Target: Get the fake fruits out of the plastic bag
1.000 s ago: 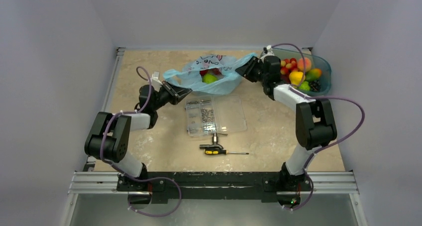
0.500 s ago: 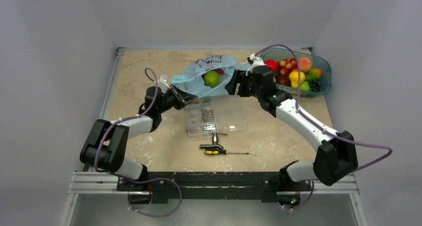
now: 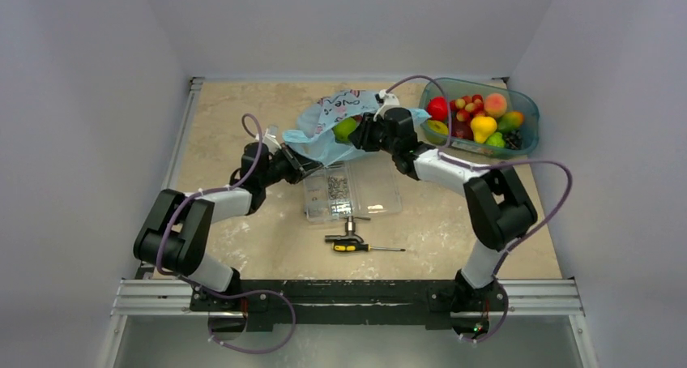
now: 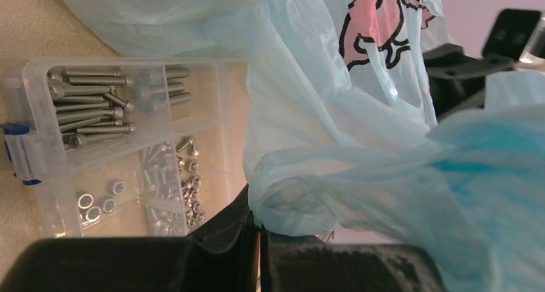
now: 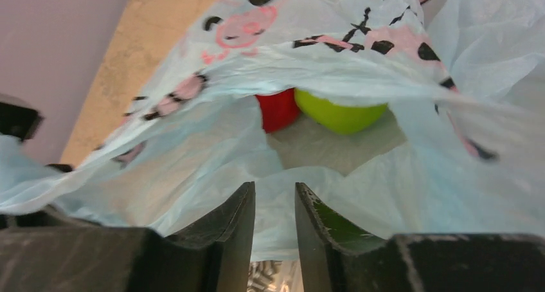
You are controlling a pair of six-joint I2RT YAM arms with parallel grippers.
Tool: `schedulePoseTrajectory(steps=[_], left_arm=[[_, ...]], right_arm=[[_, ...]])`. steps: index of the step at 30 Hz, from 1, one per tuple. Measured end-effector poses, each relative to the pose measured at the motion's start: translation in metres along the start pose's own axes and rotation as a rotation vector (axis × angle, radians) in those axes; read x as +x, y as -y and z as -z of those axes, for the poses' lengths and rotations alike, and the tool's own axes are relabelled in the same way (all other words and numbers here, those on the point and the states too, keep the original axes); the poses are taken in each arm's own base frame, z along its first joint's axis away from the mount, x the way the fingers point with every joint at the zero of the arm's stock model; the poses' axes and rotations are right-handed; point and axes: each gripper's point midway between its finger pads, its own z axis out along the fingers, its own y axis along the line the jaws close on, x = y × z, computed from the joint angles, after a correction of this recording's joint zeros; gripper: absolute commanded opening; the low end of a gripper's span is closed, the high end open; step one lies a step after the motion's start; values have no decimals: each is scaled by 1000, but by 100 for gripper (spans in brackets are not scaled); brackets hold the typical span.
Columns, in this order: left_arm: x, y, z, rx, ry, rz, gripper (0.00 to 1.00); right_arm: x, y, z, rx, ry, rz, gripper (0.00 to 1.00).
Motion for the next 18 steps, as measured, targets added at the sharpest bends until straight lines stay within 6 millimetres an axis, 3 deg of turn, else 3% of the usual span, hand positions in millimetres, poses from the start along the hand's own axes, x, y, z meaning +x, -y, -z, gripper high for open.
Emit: schedulePoseTrajectory(steps=[2, 7, 13, 16, 18], left_arm=[[2, -3, 0, -16, -8, 4, 0], [4, -10, -1, -64, -31, -27, 4], [2, -12, 8, -137, -42, -100, 51], [-7, 0, 12, -155, -41, -152, 65], [-13, 12, 14, -161, -40, -193, 69]], right_arm=[[18, 14, -22, 17, -18, -7, 23], [56, 56, -50, 130, -61, 8, 23], [57, 75, -54, 203, -41, 47, 25], [53, 76, -53, 210, -29, 57, 25], [50, 75, -53, 214, -24, 65, 26]])
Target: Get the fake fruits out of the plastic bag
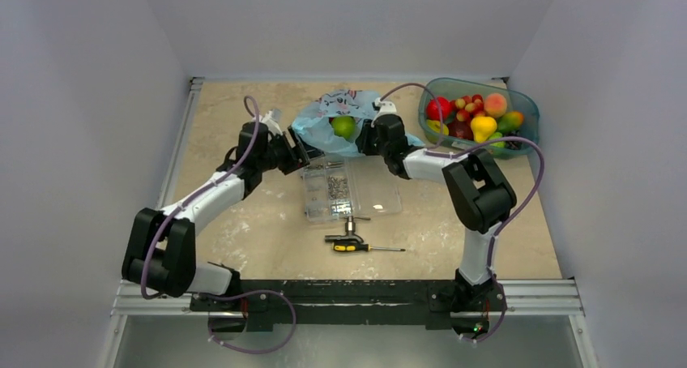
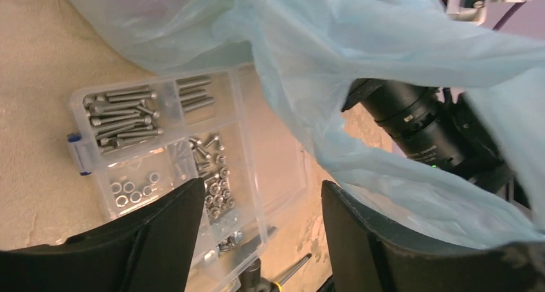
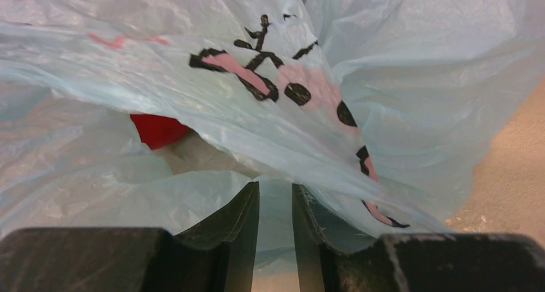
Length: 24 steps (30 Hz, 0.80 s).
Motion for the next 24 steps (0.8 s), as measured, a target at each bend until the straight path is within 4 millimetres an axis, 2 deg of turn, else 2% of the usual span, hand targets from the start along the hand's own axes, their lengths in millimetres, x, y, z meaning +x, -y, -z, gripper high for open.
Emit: schedulePoseTrajectory(steps=[1, 4, 9, 15, 20, 21, 24], left_arm=[[-4, 6, 3, -1, 2, -20, 71], [-17, 24, 15, 1, 5, -96, 99], [-28, 41, 40, -9, 41, -194, 100], [-43, 54, 50, -26, 64, -269, 99], [-72, 66, 51, -78, 116, -307, 89], [-77, 67, 49, -86, 119, -313, 82], [-89, 65, 34, -114, 104, -334, 51]], right_arm=[[-3, 0, 0, 3, 5, 3, 27], [-19, -6, 0, 0, 30, 11, 33], [-48, -19, 0, -29, 89, 18, 43], [-78, -36, 0, -69, 143, 11, 52], [-90, -43, -7, -87, 159, 6, 55], [-89, -44, -10, -87, 155, 4, 55], [-84, -42, -16, -83, 137, -2, 55]])
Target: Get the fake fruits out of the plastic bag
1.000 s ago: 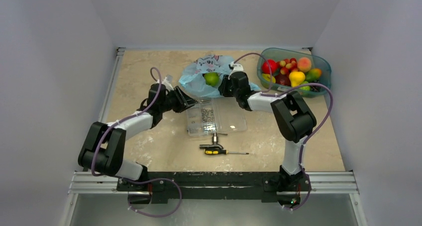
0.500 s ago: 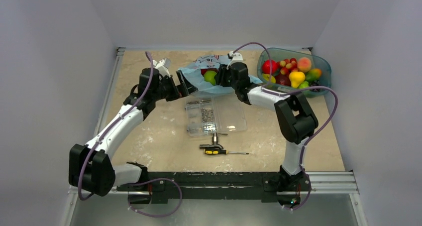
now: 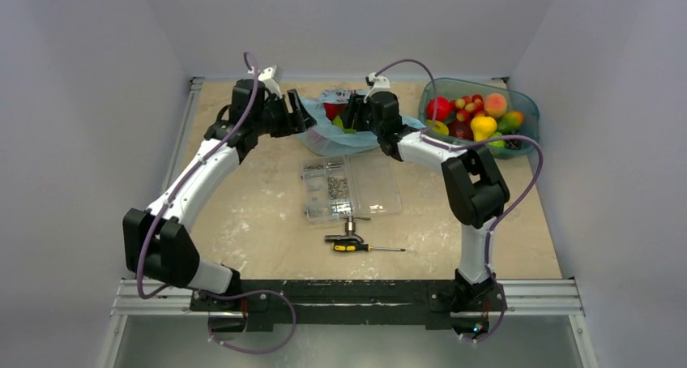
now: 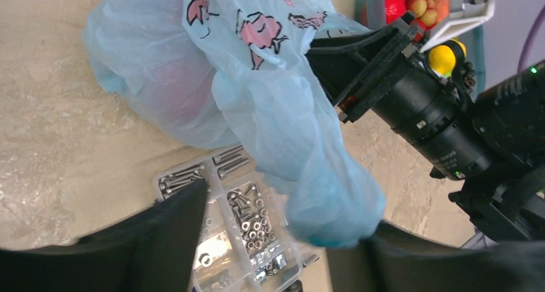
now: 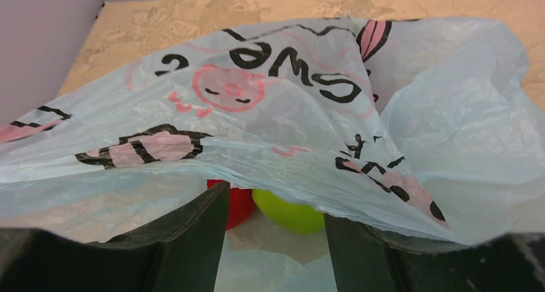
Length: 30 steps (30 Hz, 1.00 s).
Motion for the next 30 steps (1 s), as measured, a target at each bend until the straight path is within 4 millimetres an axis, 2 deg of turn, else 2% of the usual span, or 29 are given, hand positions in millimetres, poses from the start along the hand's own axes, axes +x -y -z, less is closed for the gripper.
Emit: schedulePoseTrajectory(steps=[2, 3, 4, 5, 7, 13, 19, 24, 30], left_arm=[[2, -7, -11, -17, -26, -15, 30], [6, -12, -15, -27, -44, -19, 11], [10, -18, -18, -38, -63, -27, 2], [15, -23, -20, -48, -83, -32, 0], [22, -33, -19, -71, -116, -57, 0], [36, -32, -12, -47, -169, -98, 0], [57, -12, -5, 35, -262, -155, 0], [57, 3, -3, 106, -304, -164, 0], [64, 7, -4, 141, -341, -149, 0]], right_arm=[[7, 2, -2, 4, -17, -4, 54], [10, 3, -3, 7, -26, -5, 54], [13, 4, -3, 10, -35, -6, 54], [16, 5, -4, 11, -44, -8, 54], [20, 6, -5, 12, -54, -10, 54], [25, 8, -13, 17, -64, -18, 61], [35, 12, -22, 32, -93, -30, 71], [42, 17, -22, 62, -113, -42, 77], [40, 20, -28, 81, -109, -40, 83]])
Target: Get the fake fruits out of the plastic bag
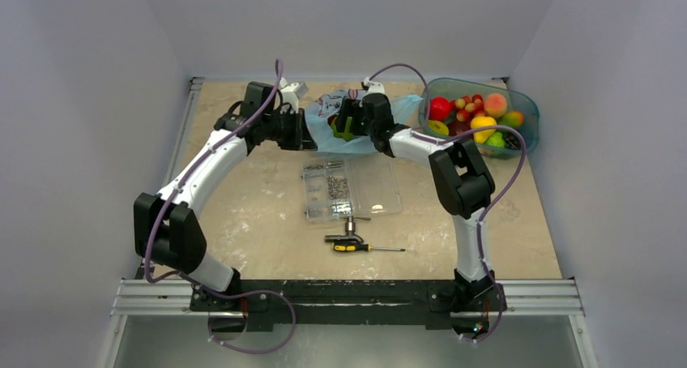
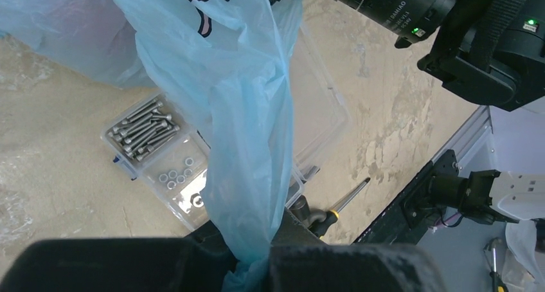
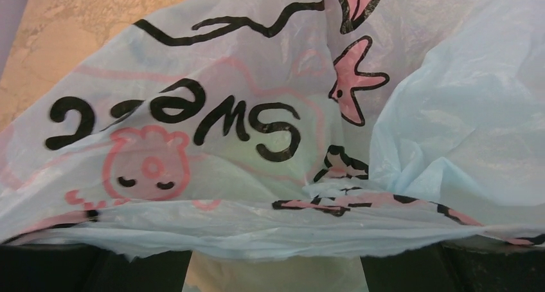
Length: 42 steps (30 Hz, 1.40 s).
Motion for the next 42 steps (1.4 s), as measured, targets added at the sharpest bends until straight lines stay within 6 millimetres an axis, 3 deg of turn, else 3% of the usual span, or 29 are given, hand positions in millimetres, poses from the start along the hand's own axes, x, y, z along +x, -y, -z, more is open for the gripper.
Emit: schedulePoseTrajectory(steps=[6, 12, 17, 21, 24, 26, 32, 34, 37, 42], left_arm=[[3, 3, -4, 27, -18, 9, 0], [10, 1, -15, 42, -57, 61, 0], [12, 2, -18, 48, -65, 83, 0], [12, 3, -18, 50, -67, 86, 0], [12, 3, -18, 46, -66, 85, 0], [11, 1, -19, 37, -59, 82, 0], [11, -5, -18, 5, -33, 71, 0], [10, -7, -17, -13, -23, 68, 0], [9, -14, -17, -48, -11, 63, 0], [7, -22, -18, -91, 6, 57, 0]], right_arm=[[2, 13, -5, 65, -10, 13, 84], [-16, 17, 16, 126, 5, 67, 81], [-40, 4, 52, 88, 43, 77, 60], [-41, -13, 64, 10, 48, 65, 39], [-27, -23, 61, -33, 21, 59, 28], [-16, -25, 53, -49, 4, 57, 26], [10, -8, 3, 8, -26, 63, 26], [1, 5, -17, 64, 4, 71, 26], [-31, 35, -36, 194, 87, 93, 27], [-100, 72, -31, 332, 230, 124, 31]])
